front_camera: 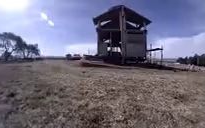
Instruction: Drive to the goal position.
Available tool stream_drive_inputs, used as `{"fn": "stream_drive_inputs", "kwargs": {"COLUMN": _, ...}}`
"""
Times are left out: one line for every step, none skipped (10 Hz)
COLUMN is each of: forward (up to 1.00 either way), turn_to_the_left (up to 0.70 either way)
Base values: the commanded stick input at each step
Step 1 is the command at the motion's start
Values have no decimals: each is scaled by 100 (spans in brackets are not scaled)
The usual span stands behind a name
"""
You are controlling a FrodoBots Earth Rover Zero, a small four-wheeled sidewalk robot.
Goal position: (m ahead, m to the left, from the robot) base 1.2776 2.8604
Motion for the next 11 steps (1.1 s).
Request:
{"fn": "stream_drive_inputs", "kwargs": {"forward": 0, "turn_to_the_left": 45}}
{"fn": "stream_drive_inputs", "kwargs": {"forward": 0, "turn_to_the_left": 45}}
{"fn": "stream_drive_inputs", "kwargs": {"forward": 0, "turn_to_the_left": 45}}
{"fn": "stream_drive_inputs", "kwargs": {"forward": 70, "turn_to_the_left": 27}}
{"fn": "stream_drive_inputs", "kwargs": {"forward": 70, "turn_to_the_left": 27}}
{"fn": "stream_drive_inputs", "kwargs": {"forward": 70, "turn_to_the_left": 24}}
{"fn": "stream_drive_inputs", "kwargs": {"forward": 70, "turn_to_the_left": 9}}
{"fn": "stream_drive_inputs", "kwargs": {"forward": 70, "turn_to_the_left": 0}}
{"fn": "stream_drive_inputs", "kwargs": {"forward": 70, "turn_to_the_left": 0}}
{"fn": "stream_drive_inputs", "kwargs": {"forward": 70, "turn_to_the_left": 0}}
{"fn": "stream_drive_inputs", "kwargs": {"forward": 70, "turn_to_the_left": 0}}
